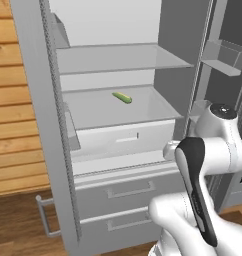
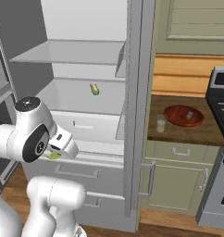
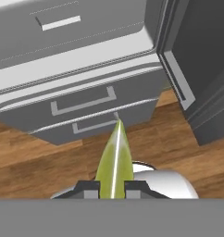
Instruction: Grab a lemon wedge from the fridge and one ice cube from the ice bowl, and put them in the glass of lemonade.
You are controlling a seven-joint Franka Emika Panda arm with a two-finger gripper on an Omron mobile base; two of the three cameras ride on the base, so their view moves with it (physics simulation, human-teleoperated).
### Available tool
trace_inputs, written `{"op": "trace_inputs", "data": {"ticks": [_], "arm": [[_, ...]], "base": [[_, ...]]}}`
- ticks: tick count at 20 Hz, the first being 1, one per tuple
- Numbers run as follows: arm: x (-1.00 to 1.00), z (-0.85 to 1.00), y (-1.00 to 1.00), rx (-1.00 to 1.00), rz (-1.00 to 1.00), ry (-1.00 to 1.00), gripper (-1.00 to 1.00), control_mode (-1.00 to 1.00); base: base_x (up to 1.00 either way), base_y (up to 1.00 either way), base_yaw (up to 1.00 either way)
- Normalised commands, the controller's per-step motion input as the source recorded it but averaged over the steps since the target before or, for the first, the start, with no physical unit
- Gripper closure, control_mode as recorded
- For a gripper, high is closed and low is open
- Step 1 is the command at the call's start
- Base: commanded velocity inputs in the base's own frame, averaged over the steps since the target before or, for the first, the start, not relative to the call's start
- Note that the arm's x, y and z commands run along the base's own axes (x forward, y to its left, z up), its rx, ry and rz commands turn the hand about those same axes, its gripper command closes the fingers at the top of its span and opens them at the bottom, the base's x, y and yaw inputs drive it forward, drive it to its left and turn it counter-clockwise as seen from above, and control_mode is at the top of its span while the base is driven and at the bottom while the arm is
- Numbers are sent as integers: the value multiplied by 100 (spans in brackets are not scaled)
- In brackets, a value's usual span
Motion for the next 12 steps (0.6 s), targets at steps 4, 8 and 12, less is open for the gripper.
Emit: {"op": "trace_inputs", "data": {"ticks": [4, 8, 12], "arm": [[0, 0, 0, 0, 0, 0, 100, 100], [0, 0, 0, 0, 0, 0, 100, 100], [0, 0, 0, 0, 0, 0, 100, 100]], "base": [[-82, 0, -31], [-72, -1, -51], [-40, 0, -81]]}}
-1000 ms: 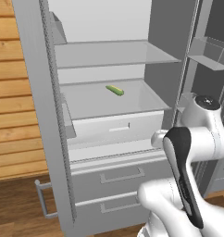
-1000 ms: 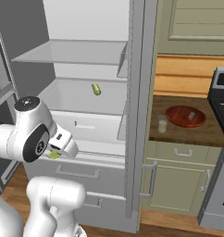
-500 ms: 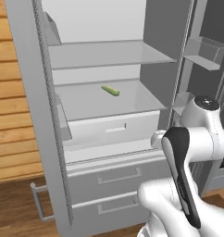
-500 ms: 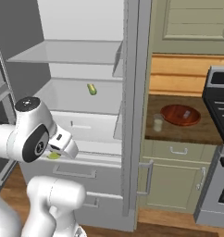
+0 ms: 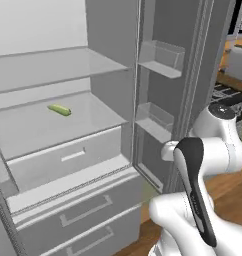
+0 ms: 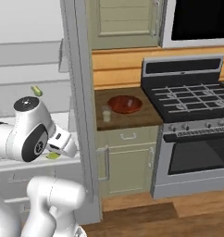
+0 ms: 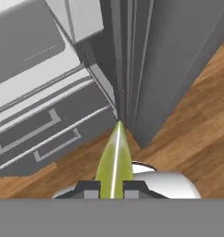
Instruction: Grab a lemon wedge from the fridge and one ice cube from the ice bowl, and put them in the glass of lemonade.
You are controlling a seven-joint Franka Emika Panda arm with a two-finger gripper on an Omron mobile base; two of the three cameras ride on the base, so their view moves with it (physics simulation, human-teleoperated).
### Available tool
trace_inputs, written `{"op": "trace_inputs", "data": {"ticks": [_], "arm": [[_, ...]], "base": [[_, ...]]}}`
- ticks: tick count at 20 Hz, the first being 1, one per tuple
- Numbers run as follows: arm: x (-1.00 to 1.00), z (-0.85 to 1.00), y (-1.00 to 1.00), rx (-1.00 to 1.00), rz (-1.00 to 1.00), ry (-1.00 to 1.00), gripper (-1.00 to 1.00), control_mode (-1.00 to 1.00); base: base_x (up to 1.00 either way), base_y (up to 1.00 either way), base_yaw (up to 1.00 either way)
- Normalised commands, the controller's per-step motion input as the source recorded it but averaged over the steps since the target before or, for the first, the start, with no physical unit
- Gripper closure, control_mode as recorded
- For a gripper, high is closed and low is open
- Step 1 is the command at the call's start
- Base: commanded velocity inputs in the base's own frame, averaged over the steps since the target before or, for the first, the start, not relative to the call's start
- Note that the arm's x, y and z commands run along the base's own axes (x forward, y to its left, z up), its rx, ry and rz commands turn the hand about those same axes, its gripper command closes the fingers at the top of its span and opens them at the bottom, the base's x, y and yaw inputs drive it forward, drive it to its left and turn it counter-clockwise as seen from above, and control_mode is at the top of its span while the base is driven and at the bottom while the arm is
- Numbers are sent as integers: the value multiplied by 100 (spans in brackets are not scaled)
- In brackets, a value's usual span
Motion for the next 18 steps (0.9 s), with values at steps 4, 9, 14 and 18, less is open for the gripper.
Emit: {"op": "trace_inputs", "data": {"ticks": [4, 9, 14, 18], "arm": [[0, 0, 0, 0, 0, 0, 100, 100], [0, 0, 0, 0, 0, 0, 100, 100], [0, 0, 0, 0, 0, 0, 100, 100], [0, 0, 0, 0, 0, 0, 100, 100]], "base": [[-11, 0, -85], [-2, -14, -76], [38, -51, -41], [100, -10, 3]]}}
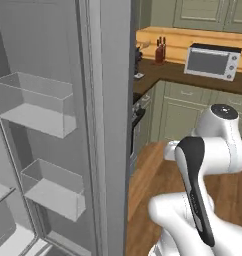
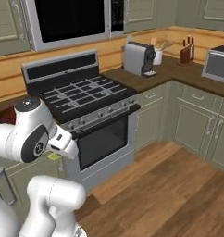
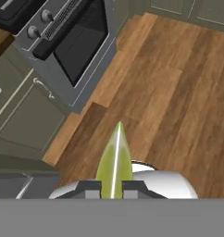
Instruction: Grab a lemon wedge from the fridge and one ice cube from the ice bowl, and put them in the glass of lemonade.
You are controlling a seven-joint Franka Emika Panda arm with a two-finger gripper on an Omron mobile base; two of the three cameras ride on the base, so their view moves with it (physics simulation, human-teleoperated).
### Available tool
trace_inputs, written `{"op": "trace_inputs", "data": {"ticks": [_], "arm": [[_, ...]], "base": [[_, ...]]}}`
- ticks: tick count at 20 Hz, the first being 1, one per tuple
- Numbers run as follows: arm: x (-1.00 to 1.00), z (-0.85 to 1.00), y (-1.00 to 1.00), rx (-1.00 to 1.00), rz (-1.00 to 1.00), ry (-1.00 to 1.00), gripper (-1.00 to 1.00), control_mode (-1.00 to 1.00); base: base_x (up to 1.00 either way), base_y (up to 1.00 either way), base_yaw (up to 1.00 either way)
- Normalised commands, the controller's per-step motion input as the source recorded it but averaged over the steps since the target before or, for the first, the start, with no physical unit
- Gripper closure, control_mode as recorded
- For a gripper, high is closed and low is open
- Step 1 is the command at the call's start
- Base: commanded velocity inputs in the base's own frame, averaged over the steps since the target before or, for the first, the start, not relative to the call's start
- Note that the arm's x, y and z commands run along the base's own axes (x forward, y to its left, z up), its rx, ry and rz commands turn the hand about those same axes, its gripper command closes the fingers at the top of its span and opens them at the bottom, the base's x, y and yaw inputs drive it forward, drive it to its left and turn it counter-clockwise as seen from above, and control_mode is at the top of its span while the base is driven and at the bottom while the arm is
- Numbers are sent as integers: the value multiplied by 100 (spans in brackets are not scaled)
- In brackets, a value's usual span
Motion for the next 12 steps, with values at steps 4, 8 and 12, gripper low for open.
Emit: {"op": "trace_inputs", "data": {"ticks": [4, 8, 12], "arm": [[0, 0, 0, 0, 0, 0, 100, 100], [0, 0, 0, 0, 0, 0, 100, 100], [0, 0, 0, 0, 0, 0, 100, 100]], "base": [[100, -12, 23], [98, -32, 67], [46, -7, 97]]}}
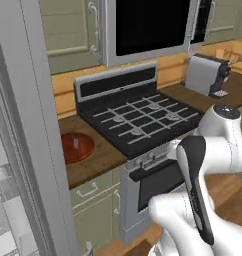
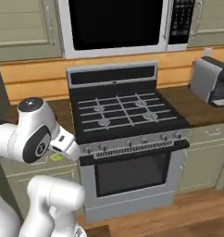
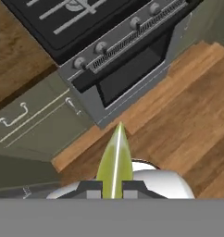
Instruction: Grab a lemon wedge from the fridge and one ice cube from the ice bowl, and put them in the glass of lemonade.
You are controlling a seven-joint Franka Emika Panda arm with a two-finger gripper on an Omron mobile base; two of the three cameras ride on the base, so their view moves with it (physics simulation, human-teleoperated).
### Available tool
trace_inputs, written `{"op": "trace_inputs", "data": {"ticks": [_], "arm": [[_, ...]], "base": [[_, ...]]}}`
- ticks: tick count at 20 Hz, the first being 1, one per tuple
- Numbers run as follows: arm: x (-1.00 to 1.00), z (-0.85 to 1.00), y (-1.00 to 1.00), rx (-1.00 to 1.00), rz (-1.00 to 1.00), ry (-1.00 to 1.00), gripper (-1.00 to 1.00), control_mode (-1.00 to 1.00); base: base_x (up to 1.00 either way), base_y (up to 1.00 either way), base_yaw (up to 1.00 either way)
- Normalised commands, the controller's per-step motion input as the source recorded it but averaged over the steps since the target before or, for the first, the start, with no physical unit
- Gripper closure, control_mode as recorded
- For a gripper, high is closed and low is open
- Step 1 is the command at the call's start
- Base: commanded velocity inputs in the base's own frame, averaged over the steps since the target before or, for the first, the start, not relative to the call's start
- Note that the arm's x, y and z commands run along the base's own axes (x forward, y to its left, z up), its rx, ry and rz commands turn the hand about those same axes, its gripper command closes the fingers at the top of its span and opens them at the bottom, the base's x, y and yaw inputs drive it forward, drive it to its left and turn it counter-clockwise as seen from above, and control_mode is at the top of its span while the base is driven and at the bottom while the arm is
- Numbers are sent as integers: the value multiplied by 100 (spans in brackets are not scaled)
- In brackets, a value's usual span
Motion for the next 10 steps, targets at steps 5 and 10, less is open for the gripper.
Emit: {"op": "trace_inputs", "data": {"ticks": [5, 10], "arm": [[0, 0, 0, 0, 0, 0, 100, 100], [0, 0, 0, 0, 0, 0, 100, 100]], "base": [[17, 0, 100], [59, -12, 93]]}}
